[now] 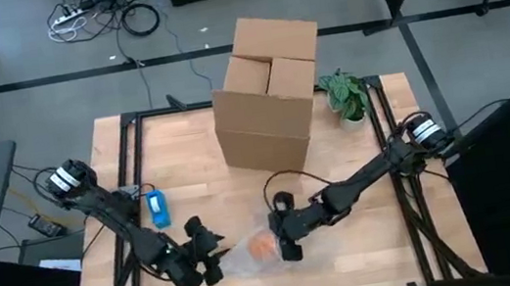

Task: Wrap mug
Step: Wrap the orange mug using the transparent bubble wrap

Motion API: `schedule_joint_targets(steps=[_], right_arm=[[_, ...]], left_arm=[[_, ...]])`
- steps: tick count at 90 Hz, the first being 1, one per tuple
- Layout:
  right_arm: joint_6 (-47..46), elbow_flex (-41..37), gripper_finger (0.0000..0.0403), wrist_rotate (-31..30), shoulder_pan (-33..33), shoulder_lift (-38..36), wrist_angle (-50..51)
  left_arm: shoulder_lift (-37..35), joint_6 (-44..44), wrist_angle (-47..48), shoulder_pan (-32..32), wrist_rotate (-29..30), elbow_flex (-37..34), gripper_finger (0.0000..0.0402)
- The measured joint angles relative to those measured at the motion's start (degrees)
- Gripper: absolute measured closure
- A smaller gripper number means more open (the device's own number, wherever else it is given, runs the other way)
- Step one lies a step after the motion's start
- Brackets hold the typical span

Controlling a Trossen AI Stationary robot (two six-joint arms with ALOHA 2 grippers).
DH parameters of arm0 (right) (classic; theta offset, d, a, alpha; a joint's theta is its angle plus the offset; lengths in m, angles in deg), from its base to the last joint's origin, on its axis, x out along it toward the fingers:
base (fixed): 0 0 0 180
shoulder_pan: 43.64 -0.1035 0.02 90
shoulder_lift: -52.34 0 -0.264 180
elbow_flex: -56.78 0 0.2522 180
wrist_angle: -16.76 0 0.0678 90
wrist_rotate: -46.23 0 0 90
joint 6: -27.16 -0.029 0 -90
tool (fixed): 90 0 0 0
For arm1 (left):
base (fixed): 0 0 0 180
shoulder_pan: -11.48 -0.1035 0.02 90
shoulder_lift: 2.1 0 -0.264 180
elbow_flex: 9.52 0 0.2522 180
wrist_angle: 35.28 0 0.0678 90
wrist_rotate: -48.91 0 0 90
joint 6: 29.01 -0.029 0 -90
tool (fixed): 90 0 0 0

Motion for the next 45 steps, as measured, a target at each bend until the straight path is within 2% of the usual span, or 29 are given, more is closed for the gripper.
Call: schedule_joint_targets(steps=[11,25,33,45], right_arm=[[1.34,1.94,0.04,7.98,-0.54,3.56,-2.42],[1.09,1.95,0.04,16.13,-2.24,7.43,-3.42],[0.71,2.06,0.04,16.34,-2.97,7.91,-3.28],[1.91,2.06,0.04,16.06,-3.2,7.67,-3.11]], left_arm=[[2.07,-5.99,-11.95,-2.04,-0.25,-4.65,0.024],[4.31,-17.96,-21.39,-6.48,-0.93,-5.71,0.024],[6.61,-26.76,-31.26,-10.07,-6.09,-5.65,0.024],[12.75,-34.6,-42.84,-15.21,-15.94,-3.95,0.024]])
